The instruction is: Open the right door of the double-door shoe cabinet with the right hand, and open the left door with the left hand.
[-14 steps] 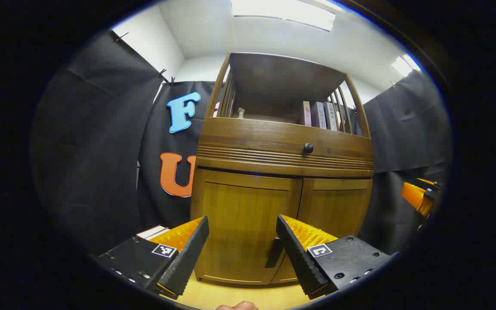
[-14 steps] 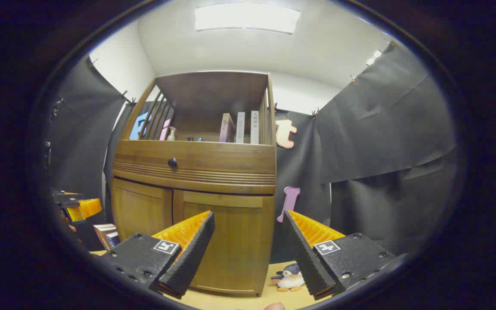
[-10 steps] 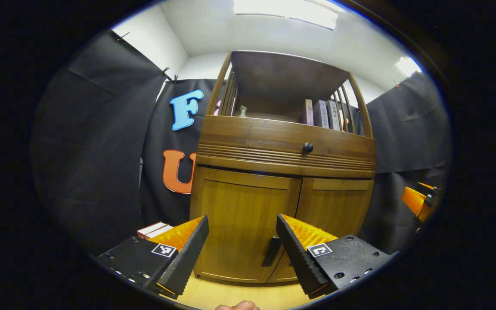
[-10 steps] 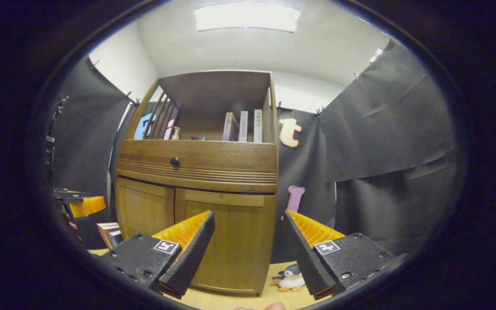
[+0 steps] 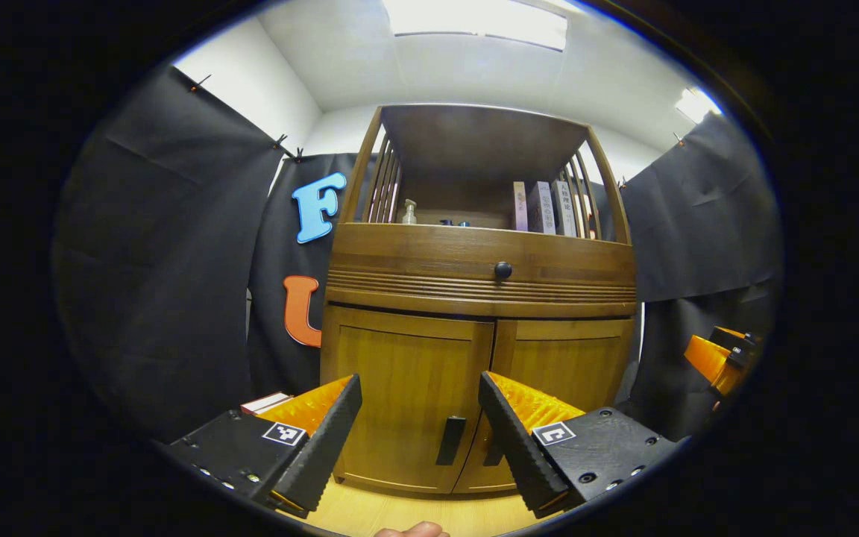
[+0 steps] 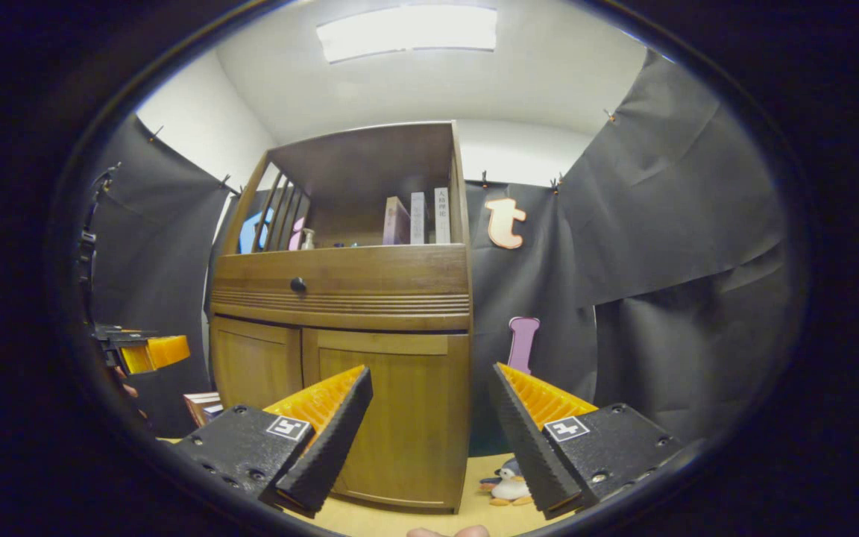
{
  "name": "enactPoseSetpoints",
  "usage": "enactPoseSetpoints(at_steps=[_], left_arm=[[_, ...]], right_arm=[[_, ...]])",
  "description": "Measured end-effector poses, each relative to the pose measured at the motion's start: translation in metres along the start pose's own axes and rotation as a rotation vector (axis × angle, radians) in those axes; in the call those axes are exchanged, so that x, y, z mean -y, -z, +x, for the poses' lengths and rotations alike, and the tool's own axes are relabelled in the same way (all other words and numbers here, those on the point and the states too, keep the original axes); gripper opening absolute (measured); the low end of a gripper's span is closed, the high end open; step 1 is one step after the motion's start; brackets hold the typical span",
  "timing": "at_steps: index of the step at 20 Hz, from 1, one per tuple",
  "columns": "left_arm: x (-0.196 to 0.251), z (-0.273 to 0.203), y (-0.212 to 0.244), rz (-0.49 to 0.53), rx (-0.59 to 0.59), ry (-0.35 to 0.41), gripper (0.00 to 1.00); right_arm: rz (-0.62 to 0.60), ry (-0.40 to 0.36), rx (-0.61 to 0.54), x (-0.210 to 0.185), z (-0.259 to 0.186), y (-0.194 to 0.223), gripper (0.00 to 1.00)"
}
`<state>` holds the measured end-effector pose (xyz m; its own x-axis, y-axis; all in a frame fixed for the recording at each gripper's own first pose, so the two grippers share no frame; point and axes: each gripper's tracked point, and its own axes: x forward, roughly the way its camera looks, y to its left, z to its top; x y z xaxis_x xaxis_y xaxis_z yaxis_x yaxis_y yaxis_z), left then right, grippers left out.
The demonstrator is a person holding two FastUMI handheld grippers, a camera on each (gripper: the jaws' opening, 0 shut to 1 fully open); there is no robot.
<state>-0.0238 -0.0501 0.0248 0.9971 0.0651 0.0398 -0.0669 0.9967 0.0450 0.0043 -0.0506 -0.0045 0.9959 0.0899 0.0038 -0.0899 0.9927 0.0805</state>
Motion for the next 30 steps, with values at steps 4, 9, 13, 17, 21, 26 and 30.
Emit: enactPoseSetpoints(at_steps=[4, 9, 13, 17, 21, 26, 30], left_arm=[[-0.006, 0.001, 0.003, 0.016, -0.02, -0.019, 1.0], [-0.037, 0.005, -0.005, 0.026, -0.009, -0.054, 1.0], [-0.061, 0.014, -0.003, 0.116, 0.003, -0.049, 0.95], [-0.079, 0.022, 0.013, 0.15, -0.006, -0.03, 0.94], [-0.089, 0.034, 0.028, 0.134, -0.021, -0.002, 0.95], [-0.094, 0.041, 0.038, 0.115, -0.039, 0.016, 0.95], [-0.102, 0.051, 0.048, 0.119, -0.053, 0.02, 0.95]], right_arm=[[0.002, 0.012, -0.035, 0.006, 0.003, 0.014, 0.99], [0.041, -0.012, -0.097, -0.014, 0.016, 0.044, 0.99], [-0.005, 0.003, -0.145, -0.042, 0.043, 0.082, 0.99], [-0.002, -0.047, -0.178, -0.09, 0.058, 0.116, 0.99], [0.008, -0.072, -0.27, -0.116, 0.083, 0.161, 1.0], [0.002, -0.098, -0.329, -0.151, 0.105, 0.197, 0.97], [-0.013, -0.098, -0.379, -0.169, 0.123, 0.224, 0.89]])
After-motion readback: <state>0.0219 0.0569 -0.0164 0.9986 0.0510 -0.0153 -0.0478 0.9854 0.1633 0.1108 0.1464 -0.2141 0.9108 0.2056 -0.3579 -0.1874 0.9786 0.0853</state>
